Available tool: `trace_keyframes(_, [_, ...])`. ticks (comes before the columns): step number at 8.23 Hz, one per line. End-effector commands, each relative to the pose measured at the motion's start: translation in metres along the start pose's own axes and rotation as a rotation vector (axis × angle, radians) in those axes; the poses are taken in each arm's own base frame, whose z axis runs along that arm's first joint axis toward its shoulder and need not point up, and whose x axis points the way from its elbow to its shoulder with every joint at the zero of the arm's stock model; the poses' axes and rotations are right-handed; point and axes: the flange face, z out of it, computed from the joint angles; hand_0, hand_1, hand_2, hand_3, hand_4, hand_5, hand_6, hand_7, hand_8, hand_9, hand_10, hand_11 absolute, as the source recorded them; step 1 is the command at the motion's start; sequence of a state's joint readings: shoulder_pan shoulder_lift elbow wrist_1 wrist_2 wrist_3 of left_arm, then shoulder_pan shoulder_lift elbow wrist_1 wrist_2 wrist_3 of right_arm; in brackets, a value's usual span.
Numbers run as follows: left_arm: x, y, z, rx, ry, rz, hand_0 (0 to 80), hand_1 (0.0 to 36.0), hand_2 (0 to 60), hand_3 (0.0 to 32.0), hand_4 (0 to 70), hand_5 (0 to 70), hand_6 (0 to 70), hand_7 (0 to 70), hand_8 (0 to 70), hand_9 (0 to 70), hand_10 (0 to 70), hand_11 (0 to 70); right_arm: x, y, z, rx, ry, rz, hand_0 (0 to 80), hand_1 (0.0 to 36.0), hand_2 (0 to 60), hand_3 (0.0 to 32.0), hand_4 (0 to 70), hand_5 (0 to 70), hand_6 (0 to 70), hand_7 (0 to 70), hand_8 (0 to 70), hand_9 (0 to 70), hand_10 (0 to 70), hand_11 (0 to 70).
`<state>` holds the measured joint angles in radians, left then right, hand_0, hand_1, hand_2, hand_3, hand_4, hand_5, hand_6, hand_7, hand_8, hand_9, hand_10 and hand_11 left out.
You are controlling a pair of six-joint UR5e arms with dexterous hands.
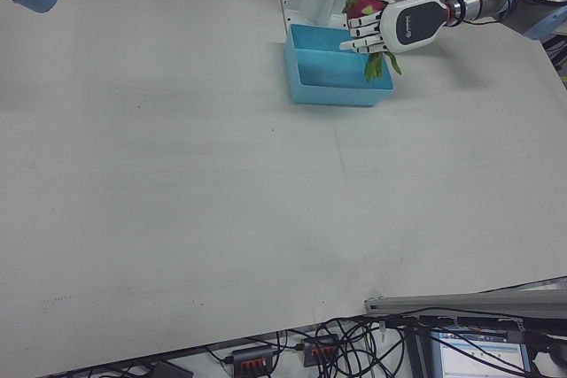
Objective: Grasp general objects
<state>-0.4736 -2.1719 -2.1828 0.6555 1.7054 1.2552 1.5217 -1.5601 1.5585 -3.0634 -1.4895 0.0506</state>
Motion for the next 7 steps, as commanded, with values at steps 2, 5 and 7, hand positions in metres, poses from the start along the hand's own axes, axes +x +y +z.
trace_keyframes(2, [-0.023,0.033,0.009,-0.031,-0.045,0.033,52.5,17.7,8.5,0.0,4.9,55.7,4.7,25.5,0.0,3.7,14.2,22.9,0.000,0.000,0.000,0.000,0.000,0.000,0.0,0.0,0.0,0.0,0.0,0.0,0.0,0.0,0.0,0.0,0.0,0.0])
trace_keyframes(5, [-0.001,-0.005,-0.010,0.045,-0.045,0.062,50.0,17.5,16.2,0.0,6.1,53.2,4.3,24.2,0.0,3.4,14.0,22.4,0.000,0.000,0.000,0.000,0.000,0.000,0.0,0.0,0.0,0.0,0.0,0.0,0.0,0.0,0.0,0.0,0.0,0.0])
trace_keyframes(7, [0.034,-0.083,-0.045,0.288,0.043,0.036,43.3,7.7,7.1,0.0,4.4,50.5,7.8,32.0,1.6,7.5,18.9,28.6,0.000,0.000,0.000,0.000,0.000,0.000,0.0,0.0,0.0,0.0,0.0,0.0,0.0,0.0,0.0,0.0,0.0,0.0])
